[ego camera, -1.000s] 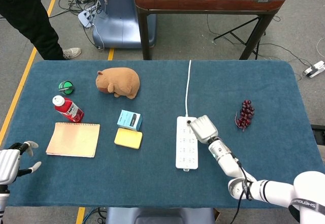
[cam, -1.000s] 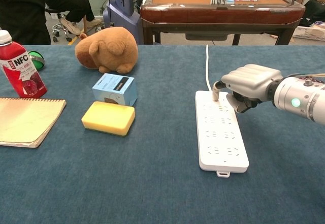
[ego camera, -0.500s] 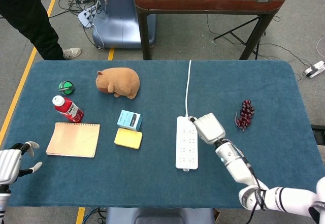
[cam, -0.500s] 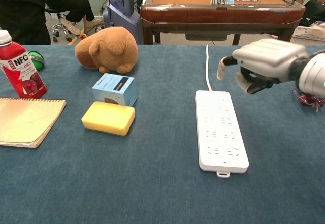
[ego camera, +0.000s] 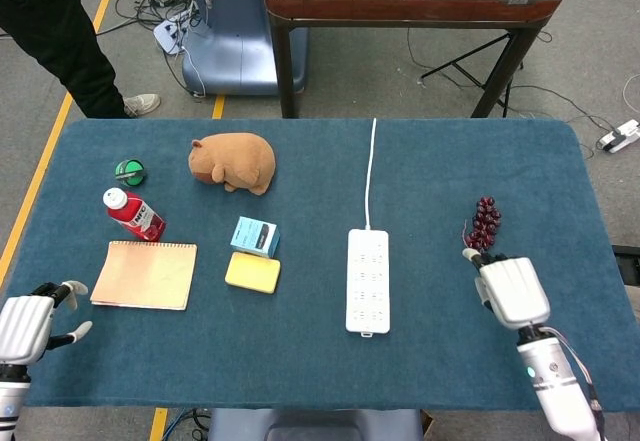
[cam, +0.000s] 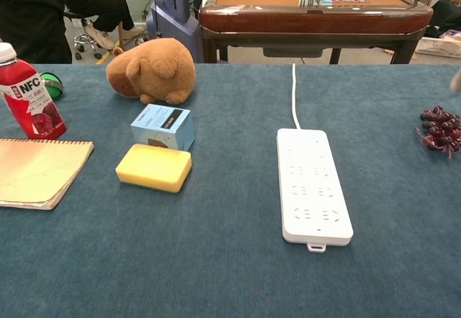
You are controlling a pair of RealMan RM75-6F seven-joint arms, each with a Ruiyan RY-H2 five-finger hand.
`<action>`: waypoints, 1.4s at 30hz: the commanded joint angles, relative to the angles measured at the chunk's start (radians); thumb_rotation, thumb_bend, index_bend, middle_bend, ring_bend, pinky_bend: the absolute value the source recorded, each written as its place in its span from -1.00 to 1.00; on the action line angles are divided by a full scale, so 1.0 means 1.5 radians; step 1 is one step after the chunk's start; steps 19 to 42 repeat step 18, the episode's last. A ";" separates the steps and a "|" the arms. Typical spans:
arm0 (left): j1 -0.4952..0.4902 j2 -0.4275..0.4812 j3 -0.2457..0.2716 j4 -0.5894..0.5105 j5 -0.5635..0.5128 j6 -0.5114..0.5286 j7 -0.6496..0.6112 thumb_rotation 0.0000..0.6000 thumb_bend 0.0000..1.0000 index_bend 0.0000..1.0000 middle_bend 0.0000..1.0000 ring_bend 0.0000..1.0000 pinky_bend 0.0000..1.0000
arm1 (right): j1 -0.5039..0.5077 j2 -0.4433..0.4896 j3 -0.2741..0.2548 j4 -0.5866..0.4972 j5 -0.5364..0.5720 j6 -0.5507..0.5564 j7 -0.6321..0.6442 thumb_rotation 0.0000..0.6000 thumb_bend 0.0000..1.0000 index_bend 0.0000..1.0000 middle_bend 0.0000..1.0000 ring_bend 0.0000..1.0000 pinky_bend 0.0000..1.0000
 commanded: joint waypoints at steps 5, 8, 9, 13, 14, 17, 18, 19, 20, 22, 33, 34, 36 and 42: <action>0.003 0.001 0.005 -0.007 0.014 0.012 -0.003 1.00 -0.74 -0.02 0.12 -0.13 0.43 | -0.094 -0.001 -0.032 0.079 -0.050 0.058 0.133 1.00 -0.18 -0.42 -0.14 -0.09 -0.04; 0.003 0.000 0.005 -0.010 0.017 0.015 0.002 1.00 -0.74 -0.03 0.11 -0.13 0.43 | -0.108 -0.001 -0.025 0.108 -0.050 0.052 0.175 1.00 -0.18 -0.42 -0.15 -0.09 -0.08; 0.003 -0.001 0.005 -0.009 0.018 0.016 0.004 1.00 -0.74 -0.03 0.11 -0.13 0.43 | -0.109 0.002 -0.021 0.111 -0.053 0.053 0.179 1.00 -0.18 -0.42 -0.15 -0.10 -0.08; 0.000 -0.005 0.006 -0.008 0.023 0.015 0.010 1.00 -0.74 -0.04 0.11 -0.13 0.43 | -0.121 0.005 -0.003 0.120 -0.065 0.066 0.202 1.00 -0.19 -0.42 -0.16 -0.10 -0.08; -0.001 -0.005 0.007 -0.007 0.024 0.013 0.012 1.00 -0.74 -0.04 0.11 -0.13 0.43 | -0.122 0.006 0.000 0.122 -0.066 0.065 0.206 1.00 -0.19 -0.42 -0.16 -0.10 -0.08; -0.004 -0.007 0.008 -0.007 0.025 0.007 0.014 1.00 -0.74 -0.04 0.11 -0.13 0.43 | -0.125 0.008 0.004 0.124 -0.067 0.050 0.215 1.00 -0.19 -0.42 -0.16 -0.10 -0.08; -0.006 -0.008 0.009 -0.006 0.025 0.004 0.014 1.00 -0.74 -0.04 0.11 -0.13 0.43 | -0.125 0.008 0.005 0.124 -0.067 0.043 0.216 1.00 -0.20 -0.42 -0.16 -0.10 -0.08; -0.006 -0.008 0.009 -0.006 0.025 0.004 0.014 1.00 -0.74 -0.04 0.11 -0.13 0.43 | -0.125 0.008 0.005 0.124 -0.067 0.043 0.216 1.00 -0.20 -0.42 -0.16 -0.10 -0.08; -0.006 -0.008 0.009 -0.006 0.025 0.004 0.014 1.00 -0.74 -0.04 0.11 -0.13 0.43 | -0.125 0.008 0.005 0.124 -0.067 0.043 0.216 1.00 -0.20 -0.42 -0.16 -0.10 -0.08; -0.006 -0.008 0.009 -0.006 0.025 0.004 0.014 1.00 -0.74 -0.04 0.11 -0.13 0.43 | -0.125 0.008 0.005 0.124 -0.067 0.043 0.216 1.00 -0.20 -0.42 -0.16 -0.10 -0.08; -0.006 -0.008 0.009 -0.006 0.025 0.004 0.014 1.00 -0.74 -0.04 0.11 -0.13 0.43 | -0.125 0.008 0.005 0.124 -0.067 0.043 0.216 1.00 -0.20 -0.42 -0.16 -0.10 -0.08; -0.006 -0.008 0.009 -0.006 0.025 0.004 0.014 1.00 -0.74 -0.04 0.11 -0.13 0.43 | -0.125 0.008 0.005 0.124 -0.067 0.043 0.216 1.00 -0.20 -0.42 -0.16 -0.10 -0.08; -0.006 -0.008 0.009 -0.006 0.025 0.004 0.014 1.00 -0.74 -0.04 0.11 -0.13 0.43 | -0.125 0.008 0.005 0.124 -0.067 0.043 0.216 1.00 -0.20 -0.42 -0.16 -0.10 -0.08; -0.006 -0.008 0.009 -0.006 0.025 0.004 0.014 1.00 -0.74 -0.04 0.11 -0.13 0.43 | -0.125 0.008 0.005 0.124 -0.067 0.043 0.216 1.00 -0.20 -0.42 -0.16 -0.10 -0.08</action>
